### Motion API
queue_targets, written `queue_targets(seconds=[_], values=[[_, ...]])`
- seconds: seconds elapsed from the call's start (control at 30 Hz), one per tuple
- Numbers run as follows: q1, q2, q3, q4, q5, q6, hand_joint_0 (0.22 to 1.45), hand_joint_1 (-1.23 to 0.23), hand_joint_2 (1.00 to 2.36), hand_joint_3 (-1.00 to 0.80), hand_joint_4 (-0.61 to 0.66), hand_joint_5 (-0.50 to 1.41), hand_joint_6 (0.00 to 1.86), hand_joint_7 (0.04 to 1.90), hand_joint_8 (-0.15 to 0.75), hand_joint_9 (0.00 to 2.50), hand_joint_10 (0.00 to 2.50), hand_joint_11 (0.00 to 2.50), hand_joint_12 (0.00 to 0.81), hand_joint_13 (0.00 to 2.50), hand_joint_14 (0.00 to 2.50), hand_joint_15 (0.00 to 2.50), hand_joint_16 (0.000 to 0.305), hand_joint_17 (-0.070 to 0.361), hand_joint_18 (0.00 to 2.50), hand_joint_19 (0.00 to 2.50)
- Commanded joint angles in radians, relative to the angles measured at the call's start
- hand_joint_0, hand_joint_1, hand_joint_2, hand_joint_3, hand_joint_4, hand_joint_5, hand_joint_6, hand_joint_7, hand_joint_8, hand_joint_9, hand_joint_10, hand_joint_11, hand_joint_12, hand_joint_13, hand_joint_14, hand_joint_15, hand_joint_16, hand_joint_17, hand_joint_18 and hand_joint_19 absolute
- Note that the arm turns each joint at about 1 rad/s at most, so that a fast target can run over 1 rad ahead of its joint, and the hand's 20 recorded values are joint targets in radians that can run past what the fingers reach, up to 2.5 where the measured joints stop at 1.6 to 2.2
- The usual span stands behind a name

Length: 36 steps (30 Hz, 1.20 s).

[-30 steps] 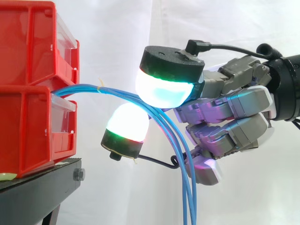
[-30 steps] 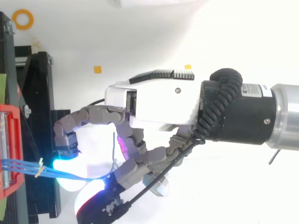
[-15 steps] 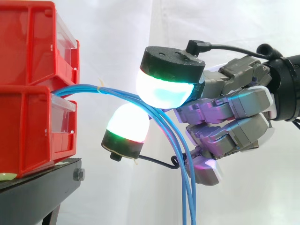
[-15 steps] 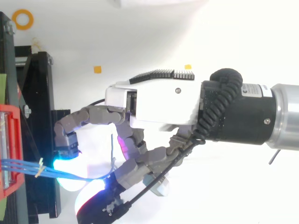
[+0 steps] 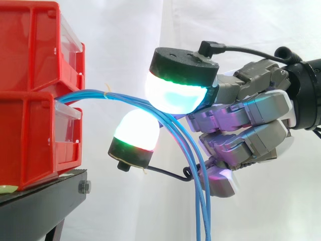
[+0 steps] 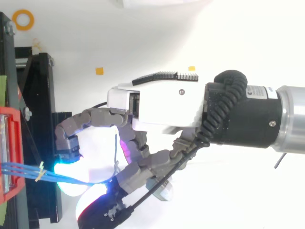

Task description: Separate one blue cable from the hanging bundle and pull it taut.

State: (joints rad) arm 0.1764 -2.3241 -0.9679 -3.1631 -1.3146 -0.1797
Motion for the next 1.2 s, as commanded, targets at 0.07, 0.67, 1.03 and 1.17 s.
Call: queue_targets(seconds=[0.07, 0.67, 1.03, 1.17], values=[[0.0, 0.0, 0.0, 0.0, 0.0, 0.005, 0.71, -0.77, 1.0, -0.5, 0.14, 0.13, 0.5, 1.19, 0.186, 2.11, 0.02, 0.53, 0.345, 1.8, 0.02, 1.18, 0.046, 0.104, 1.24, 0.87], [0.002, 0.0, 0.0, -0.003, 0.0, 0.005, 0.56, -0.52, 1.0, -0.5, 0.15, 0.14, 0.5, 1.23, 0.182, 2.14, 0.02, 0.52, 0.363, 1.81, 0.02, 1.16, 0.048, 0.108, 1.25, 0.87], [0.003, 0.0, 0.0, -0.008, 0.0, 0.005, 0.65, -0.66, 1.0, -0.5, 0.15, 0.14, 0.5, 1.24, 0.181, 2.13, 0.02, 0.54, 0.349, 1.8, 0.03, 1.17, 0.046, 0.103, 1.23, 0.88], [0.003, 0.0, 0.0, -0.008, 0.0, 0.005, 0.69, -0.66, 1.0, -0.5, 0.15, 0.14, 0.5, 1.24, 0.171, 2.14, 0.02, 0.53, 0.352, 1.8, 0.02, 1.17, 0.046, 0.102, 1.23, 0.88]])
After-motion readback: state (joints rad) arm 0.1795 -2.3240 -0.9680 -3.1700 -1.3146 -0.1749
